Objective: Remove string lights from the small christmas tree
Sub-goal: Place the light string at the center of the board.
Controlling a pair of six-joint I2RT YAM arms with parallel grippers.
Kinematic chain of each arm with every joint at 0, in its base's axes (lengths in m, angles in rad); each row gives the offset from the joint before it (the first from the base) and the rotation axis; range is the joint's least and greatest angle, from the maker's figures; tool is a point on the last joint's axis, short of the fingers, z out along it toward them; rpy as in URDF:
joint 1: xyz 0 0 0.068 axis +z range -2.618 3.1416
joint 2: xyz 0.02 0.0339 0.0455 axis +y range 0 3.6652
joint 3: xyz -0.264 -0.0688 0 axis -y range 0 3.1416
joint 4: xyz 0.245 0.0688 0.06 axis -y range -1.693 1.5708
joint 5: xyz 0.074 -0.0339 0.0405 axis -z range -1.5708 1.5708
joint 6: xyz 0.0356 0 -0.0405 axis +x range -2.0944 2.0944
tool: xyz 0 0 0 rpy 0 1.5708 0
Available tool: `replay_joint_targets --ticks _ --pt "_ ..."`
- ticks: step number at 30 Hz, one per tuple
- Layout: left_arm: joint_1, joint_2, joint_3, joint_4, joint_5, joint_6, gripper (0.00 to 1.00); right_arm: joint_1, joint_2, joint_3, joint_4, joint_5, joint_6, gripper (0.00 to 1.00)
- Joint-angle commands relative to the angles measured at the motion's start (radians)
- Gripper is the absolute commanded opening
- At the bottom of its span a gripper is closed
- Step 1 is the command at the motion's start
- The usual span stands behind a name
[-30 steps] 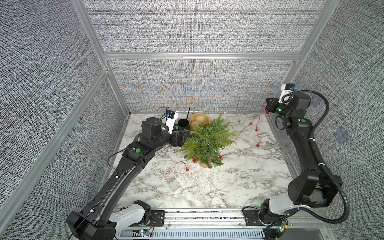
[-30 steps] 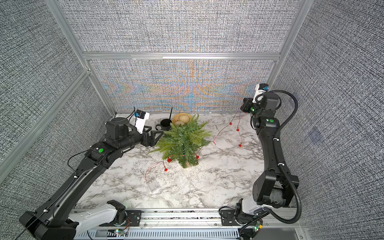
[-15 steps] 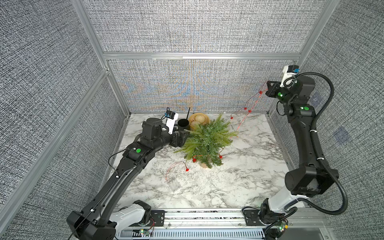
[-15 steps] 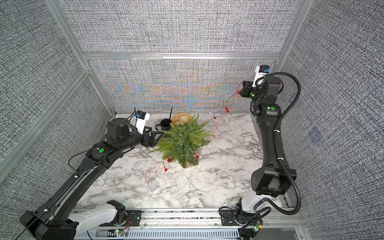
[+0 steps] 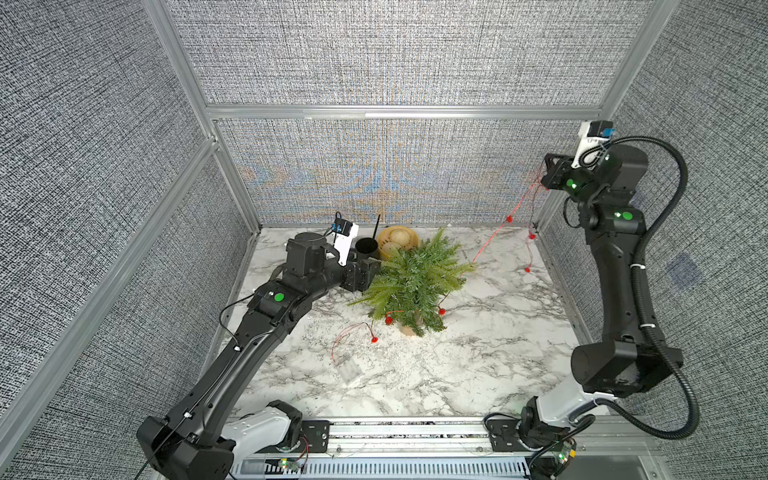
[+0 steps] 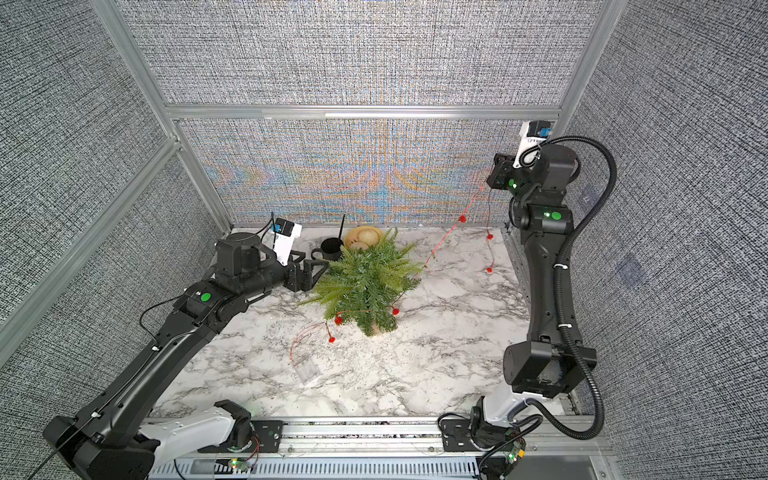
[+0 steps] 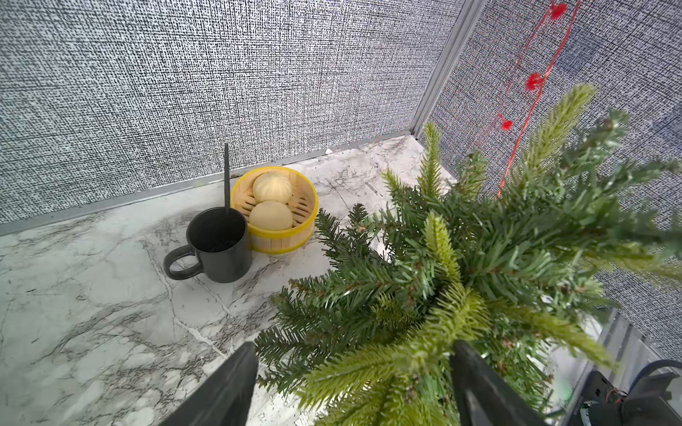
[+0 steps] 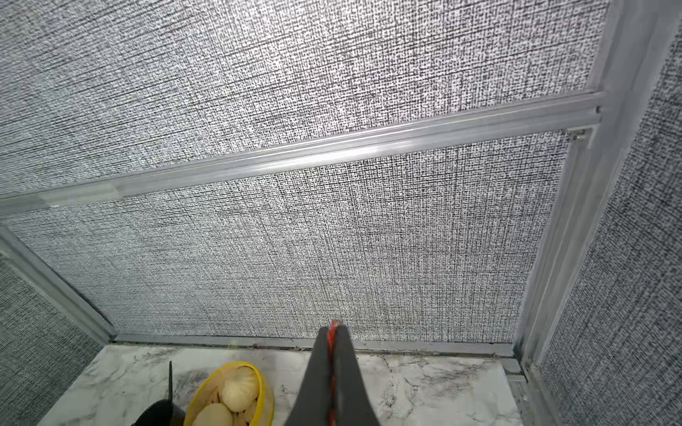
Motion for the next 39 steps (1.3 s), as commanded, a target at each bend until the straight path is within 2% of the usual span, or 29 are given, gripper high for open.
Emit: replay_joint_targets --ticks 1,16,23,27,31,36,39 --pt "0.002 -0.009 -0.003 0.019 0.009 0.008 0.82 0.0 -0.018 -0.043 0.004 -0.023 0.001 0.0" --pt "0.002 -0.011 0.0 0.011 0.008 0.017 0.82 -0.009 -0.109 -0.334 0.042 -0.016 0.008 0.0" --pt "0.002 -0.021 -0.008 0.002 0.008 0.022 0.82 -0.021 -0.153 -0.656 0.119 0.055 0.046 0.0" --pt "0.002 -0.031 -0.01 -0.012 0.018 0.026 0.82 -0.029 -0.142 -0.78 0.149 0.077 0.06 0.0" --pt "0.002 -0.05 -0.015 -0.028 0.038 0.014 0.82 -0.035 -0.082 -0.817 0.148 0.111 0.057 0.01" --pt "0.002 -0.086 -0.032 -0.064 0.056 0.001 0.82 -0.054 0.021 -0.785 0.157 0.134 0.076 0.03" --pt "0.002 -0.108 -0.046 -0.081 0.053 0.001 0.82 -0.055 0.082 -0.748 0.16 0.135 0.083 0.13"
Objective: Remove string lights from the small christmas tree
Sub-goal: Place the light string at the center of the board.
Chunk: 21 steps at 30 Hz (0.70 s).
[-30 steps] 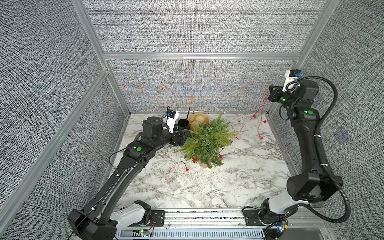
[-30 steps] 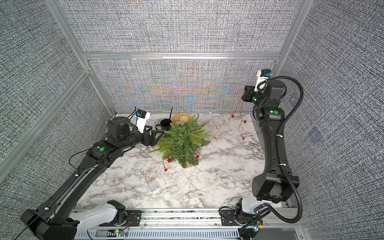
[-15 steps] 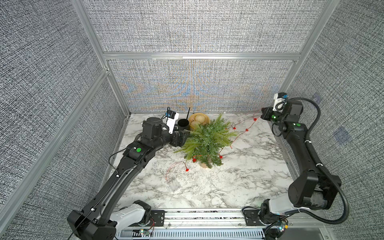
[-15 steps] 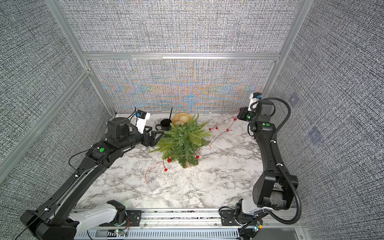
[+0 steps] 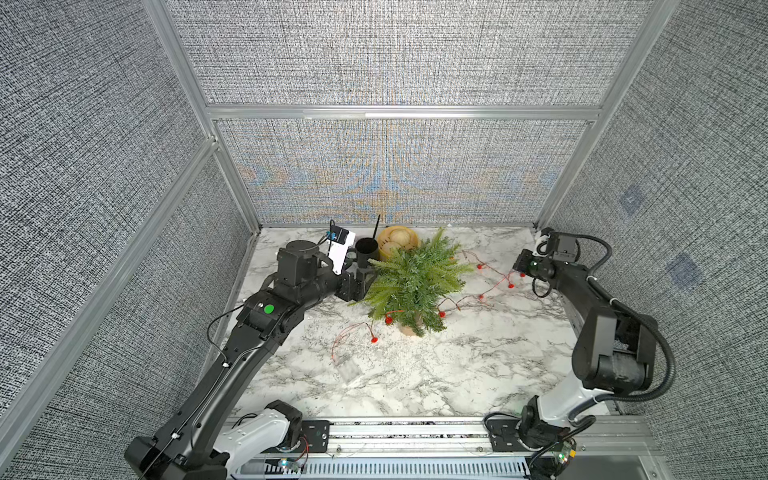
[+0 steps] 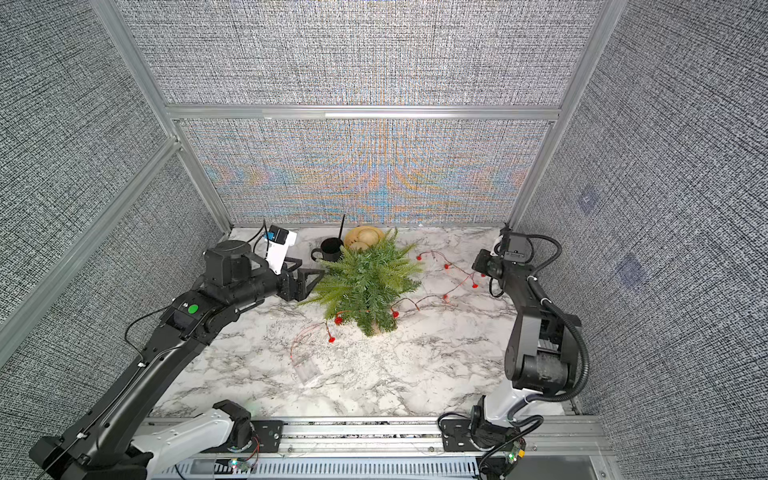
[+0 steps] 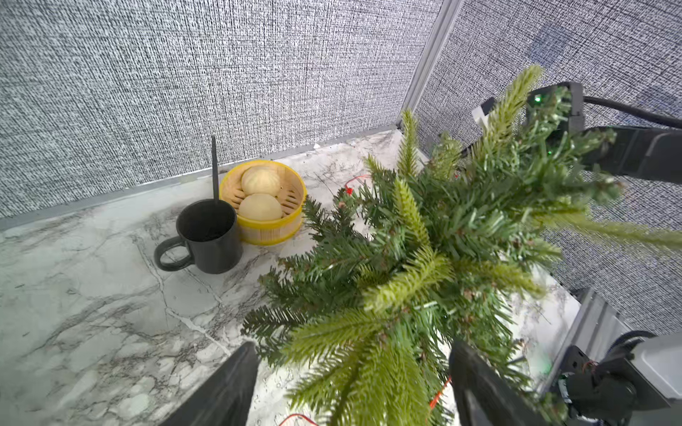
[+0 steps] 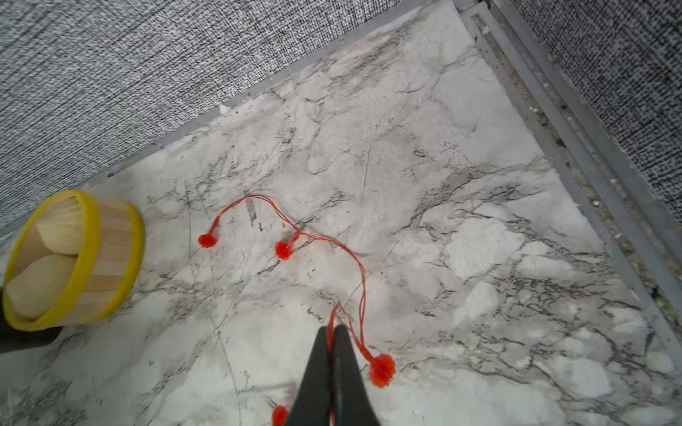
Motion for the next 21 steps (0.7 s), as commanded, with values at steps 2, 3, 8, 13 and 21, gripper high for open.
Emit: replay_joint_targets --ticks 2,3,8,13,21 --pt "0.002 -0.018 -0.011 -0.024 0.012 -0.008 0.82 0.001 0.06 0.05 0.031 0.011 0.018 0.26" --pt "0.002 -0.018 -0.013 -0.022 0.013 -0.01 0.82 0.001 0.072 0.059 0.024 0.015 0.024 0.31" --pt "0.001 -0.01 -0.024 -0.002 0.034 -0.016 0.82 0.002 0.085 0.106 -0.046 0.07 0.051 0.51" --pt "0.002 -0.014 -0.033 -0.012 0.041 -0.015 0.81 0.002 -0.004 0.139 -0.192 0.101 0.105 0.58" --pt "0.001 -0.098 -0.094 -0.058 0.048 -0.052 0.81 0.052 -0.287 -0.106 -0.234 -0.159 0.331 0.59"
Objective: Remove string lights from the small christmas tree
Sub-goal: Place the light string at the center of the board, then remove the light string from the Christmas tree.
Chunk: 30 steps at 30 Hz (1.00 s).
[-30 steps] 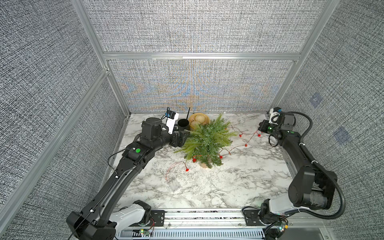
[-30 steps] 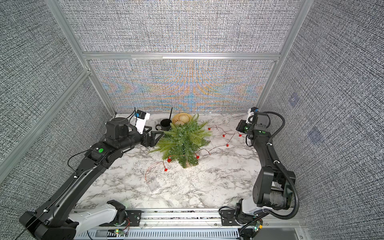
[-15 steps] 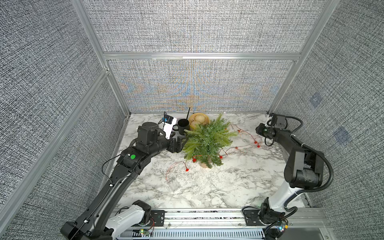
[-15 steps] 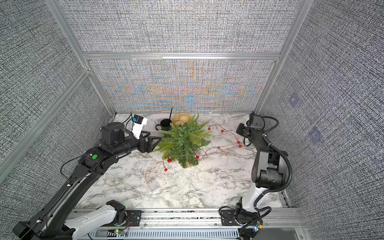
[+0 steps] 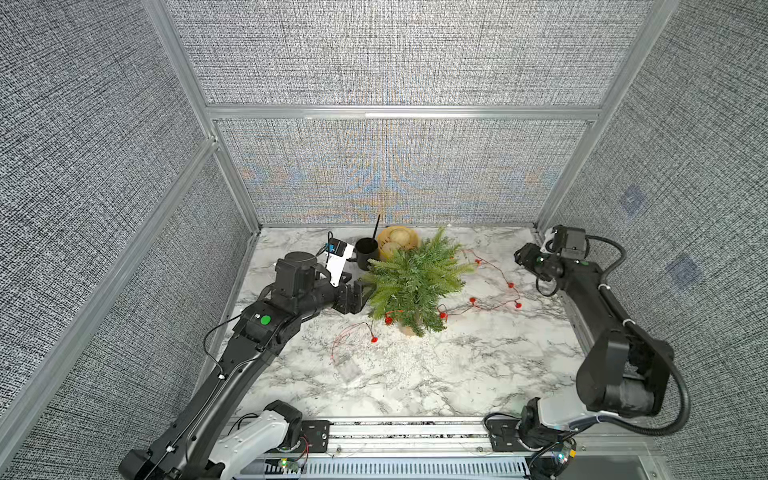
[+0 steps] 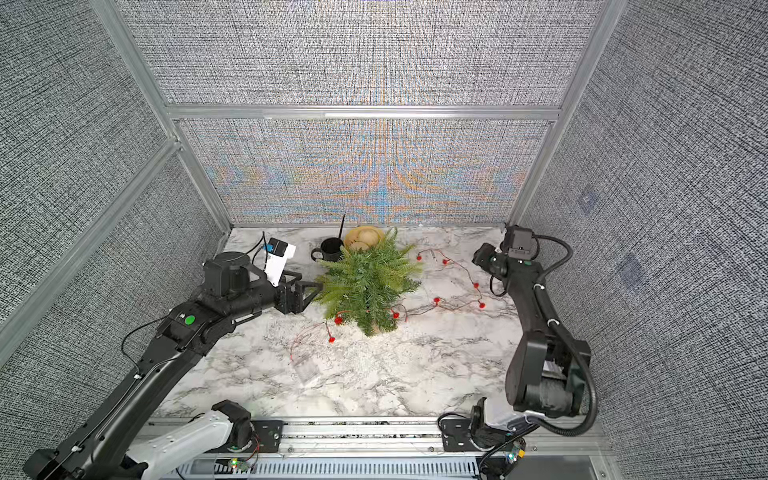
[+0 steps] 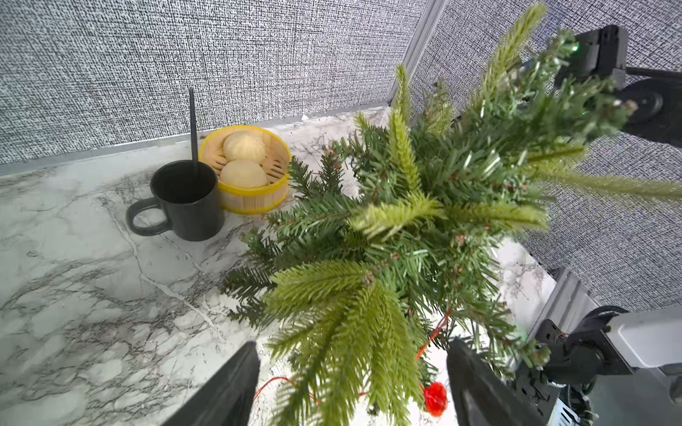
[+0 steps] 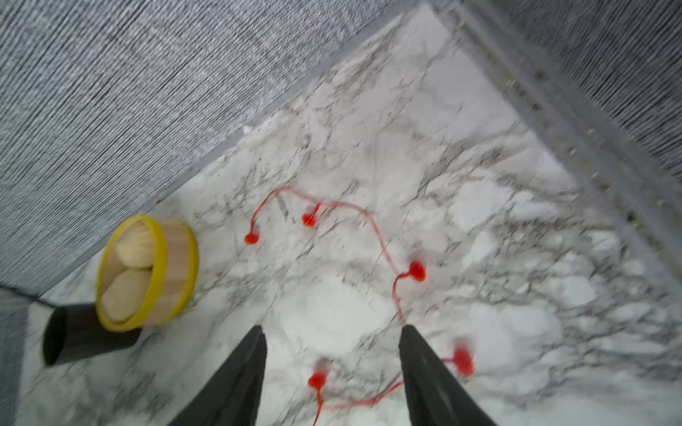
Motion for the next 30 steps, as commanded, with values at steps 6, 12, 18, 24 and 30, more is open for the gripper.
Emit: replay_joint_targets --ticks 6,12,18,24,30 --pt "0.001 -0.093 -0.046 -0.104 -0.159 -0.051 0.82 0.108 -0.17 -0.317 0.011 -0.337 0.428 0.6" --pt "0.002 -0.094 -0.061 -0.153 -0.388 -0.143 0.99 0.253 -0.203 -0.532 0.308 -0.416 0.802 0.69" --pt "0.001 -0.092 -0.083 -0.132 -0.351 -0.169 0.99 0.289 -0.159 -0.645 0.541 -0.373 1.051 0.74" --pt "0.001 -0.127 -0.082 -0.118 -0.161 -0.206 0.95 0.329 -0.01 -0.673 0.806 -0.346 1.22 0.73" --pt "0.001 -0.184 -0.074 -0.213 -0.084 -0.269 0.91 0.384 0.125 -0.629 0.955 -0.317 1.273 0.66"
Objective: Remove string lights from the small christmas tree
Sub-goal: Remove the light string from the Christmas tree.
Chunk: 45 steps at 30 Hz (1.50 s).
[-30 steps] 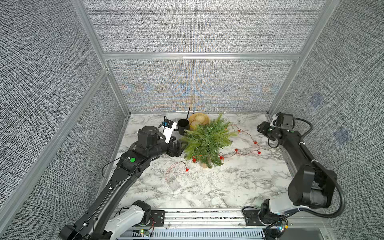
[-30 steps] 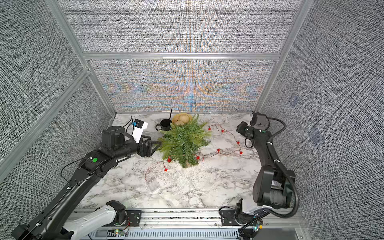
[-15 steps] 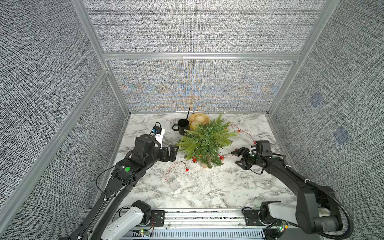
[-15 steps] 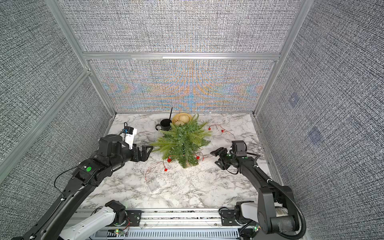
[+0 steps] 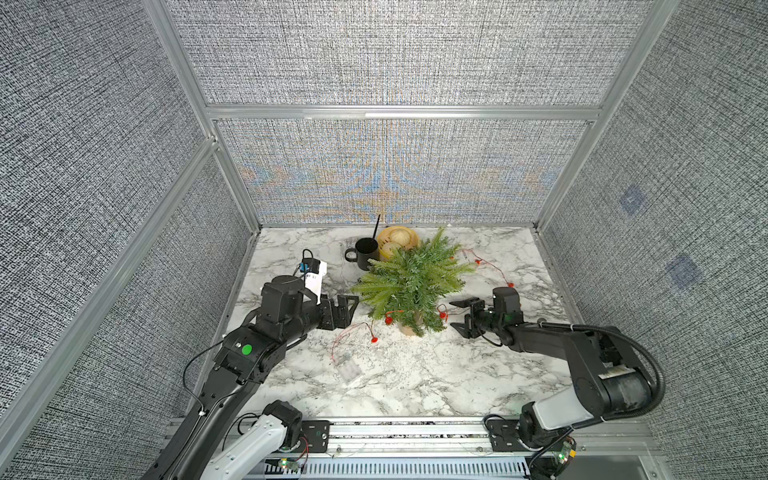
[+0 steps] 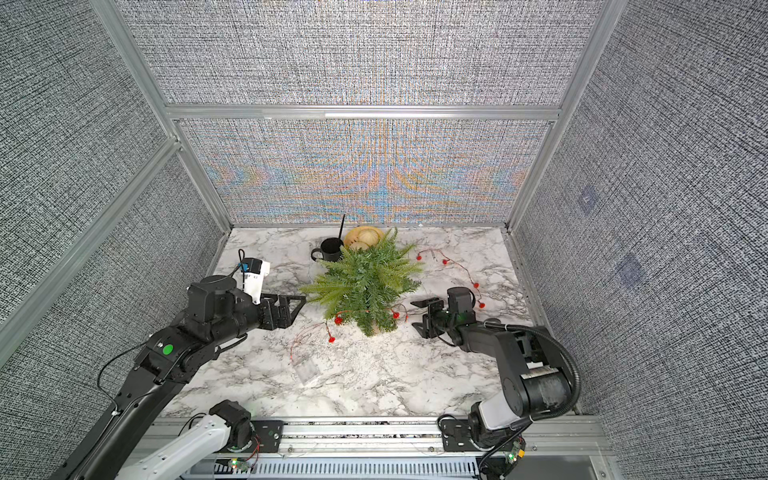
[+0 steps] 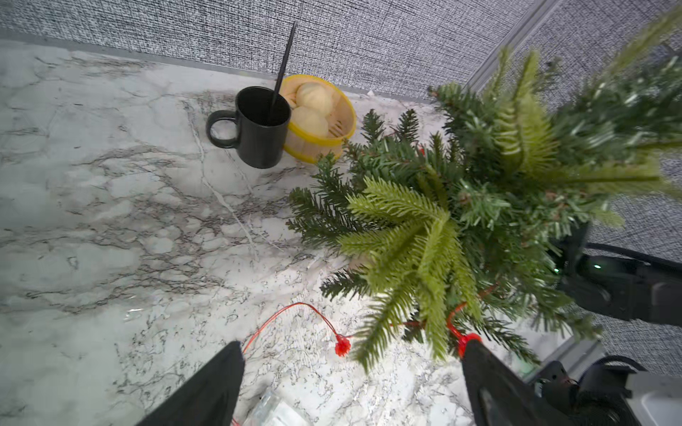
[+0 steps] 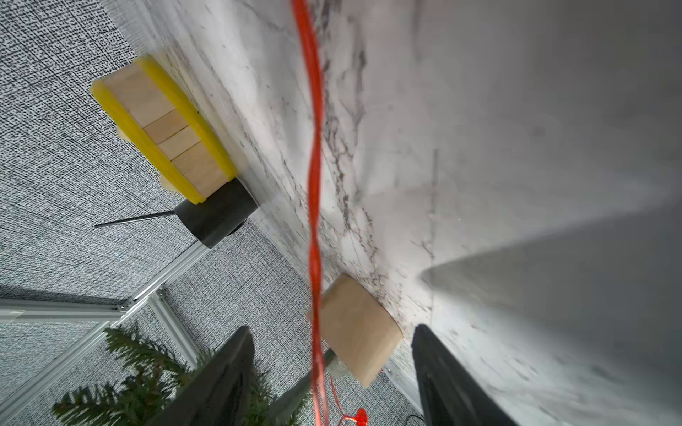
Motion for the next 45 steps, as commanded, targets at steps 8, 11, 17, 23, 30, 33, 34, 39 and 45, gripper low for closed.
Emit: replay_joint_targets --ticks 8,11,17,23,30,33,34,39,45 --pt "-0.001 -0.065 0.014 -0.037 0.281 -0.105 0.84 0.026 0.153 0.018 0.313 0.047 0.102 0.34" --pt "-0.01 -0.053 0.029 -0.023 0.323 -0.118 0.82 0.023 0.165 0.006 0.38 0.054 0.114 0.19" --pt "-0.03 -0.023 0.045 -0.011 0.347 -0.143 0.81 0.009 0.019 -0.007 0.24 0.081 0.032 0.05" --pt "-0.035 -0.008 0.005 0.041 0.371 -0.146 0.79 -0.027 -0.168 -0.001 0.014 0.081 -0.086 0.01" --pt "-0.037 0.01 0.013 0.046 0.372 -0.118 0.8 -0.027 -0.285 -0.005 -0.111 0.063 -0.145 0.0" --pt "-0.036 0.014 0.01 0.05 0.369 -0.112 0.79 -0.029 -0.358 0.012 -0.212 0.082 -0.189 0.0" --pt "-0.037 0.015 0.009 0.053 0.365 -0.108 0.79 -0.029 -0.374 0.017 -0.236 0.085 -0.2 0.0" --pt "-0.037 0.029 0.017 0.052 0.355 -0.085 0.79 -0.038 -0.428 0.043 -0.302 0.067 -0.222 0.0" --pt "-0.036 0.032 0.018 0.053 0.346 -0.074 0.79 -0.04 -0.483 0.098 -0.395 0.069 -0.261 0.0"
